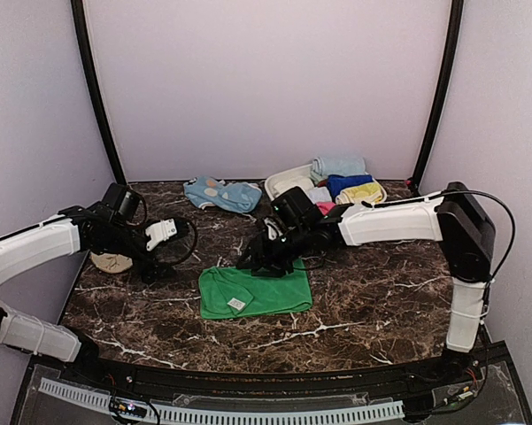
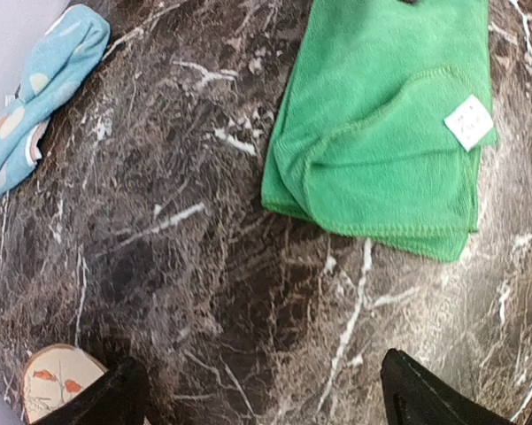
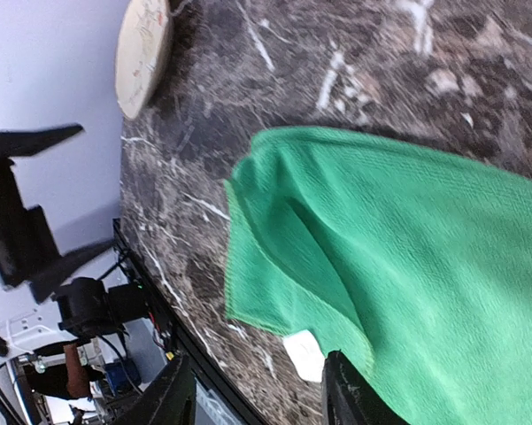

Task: Roll the towels
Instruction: Smooth out the towel at the center of the board.

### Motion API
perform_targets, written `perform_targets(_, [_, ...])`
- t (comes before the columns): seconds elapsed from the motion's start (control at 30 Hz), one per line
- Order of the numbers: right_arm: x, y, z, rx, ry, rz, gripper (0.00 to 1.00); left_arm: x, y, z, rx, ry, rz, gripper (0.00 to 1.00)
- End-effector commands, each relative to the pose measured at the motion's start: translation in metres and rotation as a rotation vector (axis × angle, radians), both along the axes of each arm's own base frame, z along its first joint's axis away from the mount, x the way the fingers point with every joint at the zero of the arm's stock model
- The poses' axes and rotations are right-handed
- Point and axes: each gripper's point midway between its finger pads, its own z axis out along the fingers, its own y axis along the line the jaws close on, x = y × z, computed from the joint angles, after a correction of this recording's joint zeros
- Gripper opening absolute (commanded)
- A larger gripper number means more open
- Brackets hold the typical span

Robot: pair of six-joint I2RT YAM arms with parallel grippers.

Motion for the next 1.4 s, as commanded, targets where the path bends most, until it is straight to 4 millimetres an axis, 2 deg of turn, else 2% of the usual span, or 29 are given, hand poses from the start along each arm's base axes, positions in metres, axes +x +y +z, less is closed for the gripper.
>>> perform_targets(0.0, [-0.028,-0.012,-0.032,-0.061,-0.006,0.027,0.5,0.02,-0.031,0.012,-0.126,0.05,-0.003,0.93])
perform_targets(0.17, [-0.044,-0.007,-0.046,-0.061,0.007,0.059,0.51,0.022,-0.053,-0.003,-0.151,0.141,-0.036,0.91])
perform_targets(0.23, [-0.05,-0.003,-0.049,-0.039,0.016,0.065,0.51,0.013,-0.061,-0.005,-0.18,0.204,-0.06,0.88])
perform_targets(0.33, [-0.054,0.006,-0.046,0.002,0.016,0.075,0.49,-0.017,-0.071,-0.004,-0.236,0.289,-0.151,0.81])
perform_targets(0.47, [-0.055,0.015,-0.04,0.048,0.018,0.076,0.41,-0.074,-0.075,-0.006,-0.27,0.33,-0.347,0.76])
perform_targets(0.53, [-0.054,0.018,-0.039,0.054,0.021,0.076,0.38,-0.089,-0.075,-0.014,-0.212,0.285,-0.404,0.76])
perform_targets(0.63, [-0.053,0.017,-0.041,0.043,0.029,0.076,0.38,-0.1,-0.08,-0.029,-0.118,0.25,-0.466,0.77])
perform_targets(0.77, [-0.051,0.007,-0.034,0.041,0.03,0.063,0.38,-0.097,-0.088,-0.043,-0.023,0.223,-0.497,0.77])
perform_targets(0.87, [-0.047,-0.007,-0.029,0.027,0.021,0.038,0.38,-0.098,-0.099,-0.048,0.029,0.18,-0.545,0.76])
perform_targets(1.1, [-0.032,-0.039,-0.029,-0.062,-0.019,-0.002,0.42,-0.085,-0.107,-0.06,0.147,0.086,-0.604,0.6])
perform_targets(1.2, [-0.031,-0.043,-0.033,-0.076,-0.015,0.0,0.42,-0.079,-0.106,-0.065,0.193,0.045,-0.619,0.51])
perform_targets(1.37, [-0.032,-0.04,-0.039,-0.074,-0.002,0.017,0.43,-0.071,-0.104,-0.071,0.232,0.012,-0.616,0.44])
